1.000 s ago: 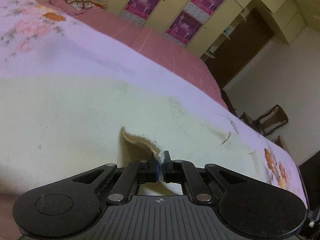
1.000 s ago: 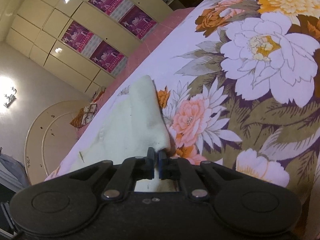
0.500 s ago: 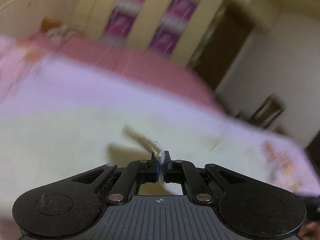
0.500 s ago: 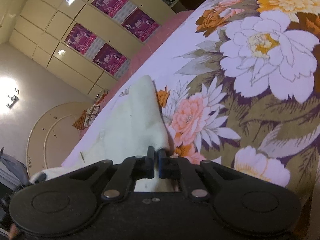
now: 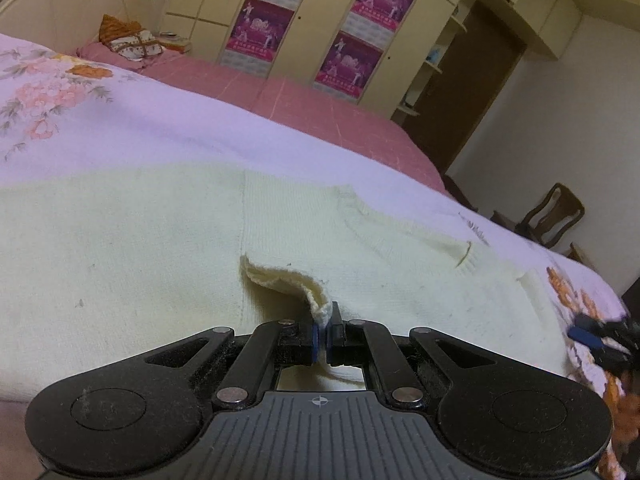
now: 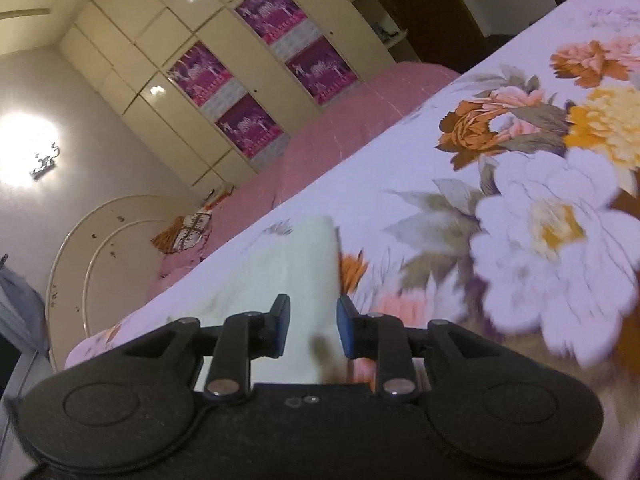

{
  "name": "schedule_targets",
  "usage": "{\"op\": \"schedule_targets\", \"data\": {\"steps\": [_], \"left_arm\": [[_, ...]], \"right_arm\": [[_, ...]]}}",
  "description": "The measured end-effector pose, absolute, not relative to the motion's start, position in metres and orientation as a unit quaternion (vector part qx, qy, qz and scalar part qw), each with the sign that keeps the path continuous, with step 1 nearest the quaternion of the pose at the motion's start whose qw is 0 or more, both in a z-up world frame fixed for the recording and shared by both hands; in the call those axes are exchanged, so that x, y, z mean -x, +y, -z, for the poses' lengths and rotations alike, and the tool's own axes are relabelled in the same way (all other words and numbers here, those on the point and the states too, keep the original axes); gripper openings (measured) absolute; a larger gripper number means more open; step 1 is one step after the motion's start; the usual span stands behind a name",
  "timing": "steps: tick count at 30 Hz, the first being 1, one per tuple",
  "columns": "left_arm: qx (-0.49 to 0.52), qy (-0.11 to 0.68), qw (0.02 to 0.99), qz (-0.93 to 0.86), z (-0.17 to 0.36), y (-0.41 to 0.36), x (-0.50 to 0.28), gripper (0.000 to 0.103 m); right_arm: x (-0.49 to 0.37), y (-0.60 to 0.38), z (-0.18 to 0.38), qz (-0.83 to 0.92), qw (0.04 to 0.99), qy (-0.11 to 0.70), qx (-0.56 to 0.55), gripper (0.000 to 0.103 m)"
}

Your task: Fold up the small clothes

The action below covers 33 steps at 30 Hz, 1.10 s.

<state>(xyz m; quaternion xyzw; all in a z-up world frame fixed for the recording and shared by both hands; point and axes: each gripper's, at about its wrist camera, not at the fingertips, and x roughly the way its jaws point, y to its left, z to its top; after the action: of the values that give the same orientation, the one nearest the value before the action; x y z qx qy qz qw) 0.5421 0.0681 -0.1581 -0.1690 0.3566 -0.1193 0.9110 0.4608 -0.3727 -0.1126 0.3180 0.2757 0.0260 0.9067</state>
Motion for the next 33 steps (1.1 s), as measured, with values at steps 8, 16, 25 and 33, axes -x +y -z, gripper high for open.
{"op": "schedule_targets", "data": {"steps": [8,16,25,33], "left_arm": [[0.173,0.298,0.932,0.111,0.140,0.077,-0.532,0.003],[0.197,0.344,0.913,0.099,0.163,0.089,-0.536,0.003],[0.173,0.344,0.918,0.097,0.163,0.082,-0.532,0.003],[0.174,0.343,0.918,0.096,0.166,0.085,-0.531,0.005]], "right_arm": [[-0.503,-0.365,0.131,-0.044,0.889,0.325,-0.319,0.015],[-0.500,-0.369,0.137,-0.051,0.885,0.330,-0.324,0.026],[-0.497,-0.351,0.132,-0.031,0.907,0.337,-0.251,0.006],[-0.492,-0.352,0.132,-0.033,0.908,0.336,-0.246,0.007]]}}
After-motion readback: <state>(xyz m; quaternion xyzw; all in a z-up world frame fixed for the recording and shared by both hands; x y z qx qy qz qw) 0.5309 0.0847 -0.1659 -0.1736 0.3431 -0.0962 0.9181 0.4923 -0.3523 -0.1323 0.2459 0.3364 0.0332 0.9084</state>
